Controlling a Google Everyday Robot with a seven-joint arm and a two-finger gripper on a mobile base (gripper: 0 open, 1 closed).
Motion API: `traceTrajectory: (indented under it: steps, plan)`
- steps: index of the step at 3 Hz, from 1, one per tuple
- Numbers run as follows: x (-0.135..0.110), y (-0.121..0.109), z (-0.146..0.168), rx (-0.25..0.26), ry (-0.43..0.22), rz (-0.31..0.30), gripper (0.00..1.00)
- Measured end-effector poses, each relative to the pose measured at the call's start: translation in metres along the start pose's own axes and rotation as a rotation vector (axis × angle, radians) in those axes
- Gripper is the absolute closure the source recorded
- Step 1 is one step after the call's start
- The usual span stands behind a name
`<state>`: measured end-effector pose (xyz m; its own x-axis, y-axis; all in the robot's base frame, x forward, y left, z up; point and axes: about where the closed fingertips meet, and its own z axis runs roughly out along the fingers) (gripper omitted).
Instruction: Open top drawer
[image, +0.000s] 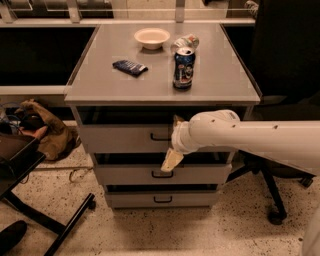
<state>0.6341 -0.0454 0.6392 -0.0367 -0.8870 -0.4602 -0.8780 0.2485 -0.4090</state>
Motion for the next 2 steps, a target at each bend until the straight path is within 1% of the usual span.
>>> traceTrajectory:
  steps: [2]
  plan:
    - [-0.0044, -0.0043, 0.0022, -0.003, 0.011, -0.011, 0.0]
